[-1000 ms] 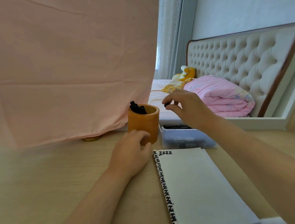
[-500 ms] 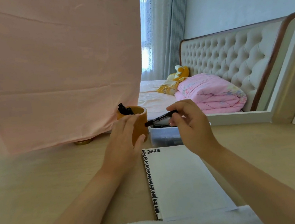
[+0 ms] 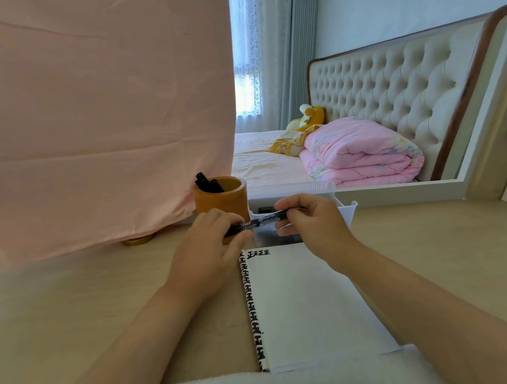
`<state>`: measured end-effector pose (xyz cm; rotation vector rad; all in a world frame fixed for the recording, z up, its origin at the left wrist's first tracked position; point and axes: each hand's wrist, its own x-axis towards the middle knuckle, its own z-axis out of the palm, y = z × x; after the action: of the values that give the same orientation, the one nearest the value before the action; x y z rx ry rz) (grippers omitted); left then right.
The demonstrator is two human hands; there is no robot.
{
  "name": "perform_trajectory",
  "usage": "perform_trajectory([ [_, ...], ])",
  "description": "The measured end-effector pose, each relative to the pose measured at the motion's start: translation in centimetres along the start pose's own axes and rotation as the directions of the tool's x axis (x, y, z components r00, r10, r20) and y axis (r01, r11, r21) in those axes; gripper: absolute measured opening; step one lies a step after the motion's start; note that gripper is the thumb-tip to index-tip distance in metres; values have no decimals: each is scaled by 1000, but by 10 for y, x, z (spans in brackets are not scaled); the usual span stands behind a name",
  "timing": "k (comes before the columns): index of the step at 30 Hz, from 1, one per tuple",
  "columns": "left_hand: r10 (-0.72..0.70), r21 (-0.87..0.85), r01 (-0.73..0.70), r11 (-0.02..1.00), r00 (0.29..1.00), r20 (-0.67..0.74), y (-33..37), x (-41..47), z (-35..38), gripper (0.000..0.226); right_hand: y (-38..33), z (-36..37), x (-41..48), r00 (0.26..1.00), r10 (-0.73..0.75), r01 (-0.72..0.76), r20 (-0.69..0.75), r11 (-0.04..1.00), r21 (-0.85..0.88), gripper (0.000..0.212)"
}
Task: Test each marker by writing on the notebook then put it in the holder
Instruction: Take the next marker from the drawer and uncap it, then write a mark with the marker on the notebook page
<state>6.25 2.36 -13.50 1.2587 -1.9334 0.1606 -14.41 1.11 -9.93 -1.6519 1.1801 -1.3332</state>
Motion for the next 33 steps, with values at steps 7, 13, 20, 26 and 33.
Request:
perform_trajectory([
  [7, 6, -19, -5, 1000, 998, 65, -4, 0, 3, 17, 8, -5, 1, 990, -124, 138, 71, 961, -238, 31],
  [13, 113, 1, -113, 994, 990, 83, 4, 1, 3, 25, 8, -5, 0, 852, -270, 498, 449, 680, -537, 18],
  [20, 120, 36, -124, 992, 987, 102, 8, 0, 3, 22, 13, -13, 6, 844, -131, 469, 519, 648, -599, 23],
  [26, 196, 95, -205, 974, 976, 97, 8, 1, -1, 35, 3, -5, 4, 817, -151, 528, 556, 584, -617, 19],
  [33, 45, 47, -59, 997, 963, 265, 12, 8, -3, 21, 12, -9, 5, 742, -402, 668, 537, 375, -643, 27],
])
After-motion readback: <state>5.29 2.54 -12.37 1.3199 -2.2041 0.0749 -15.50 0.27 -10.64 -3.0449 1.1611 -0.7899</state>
